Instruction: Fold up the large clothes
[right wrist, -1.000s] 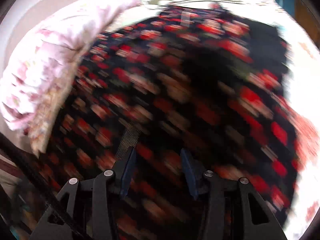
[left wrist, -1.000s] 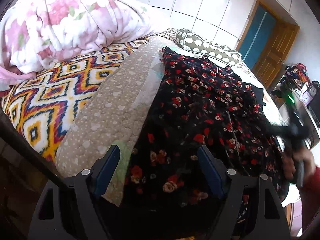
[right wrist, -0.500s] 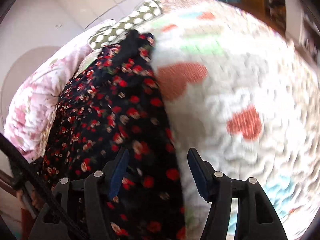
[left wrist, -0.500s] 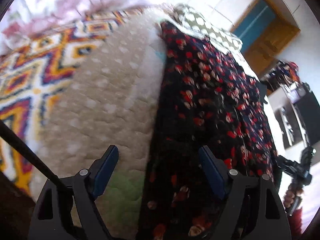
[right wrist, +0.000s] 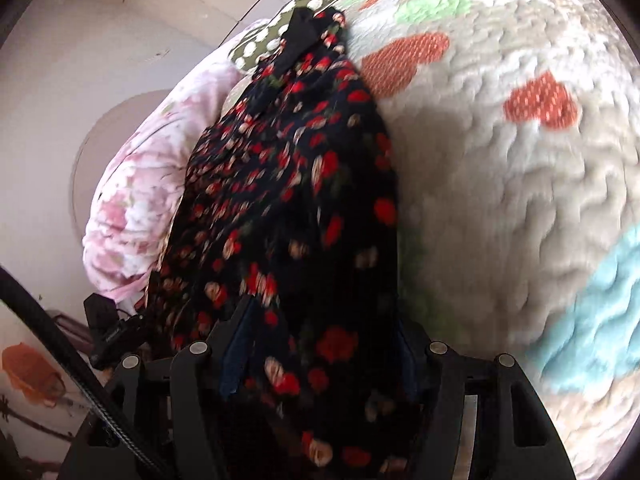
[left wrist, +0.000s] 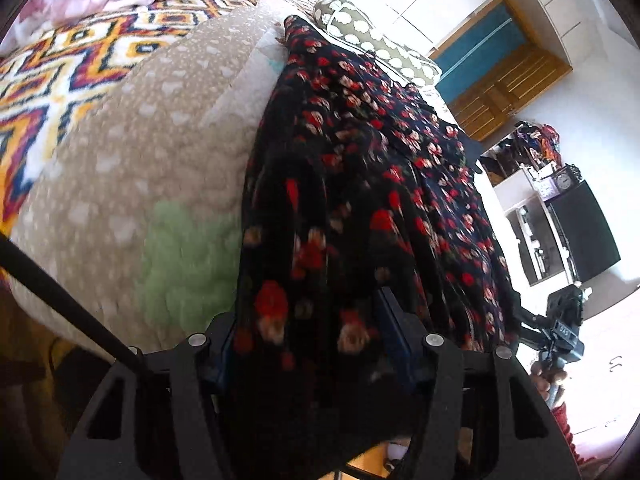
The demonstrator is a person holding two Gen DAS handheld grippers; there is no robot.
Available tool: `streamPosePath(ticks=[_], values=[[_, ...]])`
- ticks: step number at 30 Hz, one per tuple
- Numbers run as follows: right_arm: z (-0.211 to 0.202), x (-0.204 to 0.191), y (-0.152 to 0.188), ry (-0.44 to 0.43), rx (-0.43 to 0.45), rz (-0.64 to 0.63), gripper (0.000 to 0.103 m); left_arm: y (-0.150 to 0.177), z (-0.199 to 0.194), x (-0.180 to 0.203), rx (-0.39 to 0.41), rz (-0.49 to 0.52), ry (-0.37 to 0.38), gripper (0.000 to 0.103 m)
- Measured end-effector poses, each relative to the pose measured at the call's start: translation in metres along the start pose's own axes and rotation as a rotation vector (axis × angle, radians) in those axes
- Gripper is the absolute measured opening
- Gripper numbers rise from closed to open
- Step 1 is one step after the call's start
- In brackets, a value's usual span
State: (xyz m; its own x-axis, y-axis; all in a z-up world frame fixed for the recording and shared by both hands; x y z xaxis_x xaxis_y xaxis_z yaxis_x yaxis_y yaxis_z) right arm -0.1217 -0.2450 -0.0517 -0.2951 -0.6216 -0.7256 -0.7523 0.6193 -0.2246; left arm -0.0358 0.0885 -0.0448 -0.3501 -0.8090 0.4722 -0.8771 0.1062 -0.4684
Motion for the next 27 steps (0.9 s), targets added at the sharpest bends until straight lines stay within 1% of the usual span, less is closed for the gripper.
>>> streamPosePath(ticks=[1, 4, 8, 12, 13, 14, 16, 17, 18, 19, 22, 23, 25, 27], values=[[0.001, -0.002, 0.004, -0.004, -0.006, -0.002, 0.066, 0.003, 0.0, 0.001, -0.002, 0.004, -0.003, 0.058], [-0.002, -0.004, 0.019, -0.013, -0.016, -0.005, 0.065, 0.008, 0.002, 0.004, -0.007, 0.039, -0.041, 0.058], [0.0, -0.004, 0.031, 0.028, -0.011, -0.021, 0.056, 0.011, 0.006, 0.004, -0.012, 0.039, -0.088, 0.058], [-0.005, -0.001, 0.038, 0.054, -0.015, -0.028, 0.051, 0.017, 0.005, 0.006, -0.035, 0.074, -0.149, 0.049], [-0.005, -0.001, 0.041, 0.061, -0.02, -0.034, 0.05, 0.018, 0.004, 0.007, -0.04, 0.079, -0.154, 0.044], [-0.009, 0.003, 0.042, 0.066, -0.022, -0.039, 0.047, 0.018, 0.003, 0.007, -0.043, 0.078, -0.152, 0.04], [-0.008, 0.004, 0.044, 0.088, -0.026, -0.049, 0.034, 0.017, -0.001, 0.006, -0.05, 0.05, -0.13, 0.022], [-0.007, 0.005, 0.044, 0.095, -0.039, -0.055, 0.023, 0.015, -0.004, 0.005, -0.047, 0.033, -0.119, 0.019], [-0.005, 0.005, 0.045, 0.1, -0.056, -0.062, 0.02, 0.013, -0.009, 0.005, -0.04, 0.016, -0.105, 0.016], [-0.005, 0.003, 0.045, 0.097, -0.062, -0.064, 0.019, 0.009, -0.018, 0.004, -0.023, -0.01, -0.085, 0.015], [-0.017, -0.016, 0.037, -0.004, -0.073, -0.063, 0.015, -0.008, -0.038, 0.0, 0.028, -0.072, -0.038, 0.014], [-0.02, -0.021, 0.033, -0.024, -0.07, -0.064, 0.015, -0.018, -0.046, -0.001, 0.052, -0.096, -0.019, 0.013], [-0.03, -0.042, 0.014, -0.093, -0.051, -0.078, 0.014, -0.04, -0.055, -0.004, 0.092, -0.125, 0.008, 0.013], [-0.034, -0.06, -0.006, -0.132, -0.03, -0.104, 0.014, -0.069, -0.058, -0.006, 0.124, -0.145, 0.024, 0.012]])
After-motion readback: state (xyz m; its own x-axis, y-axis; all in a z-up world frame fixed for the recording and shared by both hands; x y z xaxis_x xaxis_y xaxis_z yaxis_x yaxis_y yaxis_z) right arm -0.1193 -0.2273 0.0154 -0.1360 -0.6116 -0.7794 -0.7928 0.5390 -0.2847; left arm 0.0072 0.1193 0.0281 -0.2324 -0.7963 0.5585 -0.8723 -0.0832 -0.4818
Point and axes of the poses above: each gripper's, at about its wrist camera, not at the fingertips, and z roughly the way its jaws point, x to its right, y to its underside, the point moved 10 cm from there along z, roughly the way its jaws point, and after that the axes turned 8 degrees about z, right-handed, at the moved point
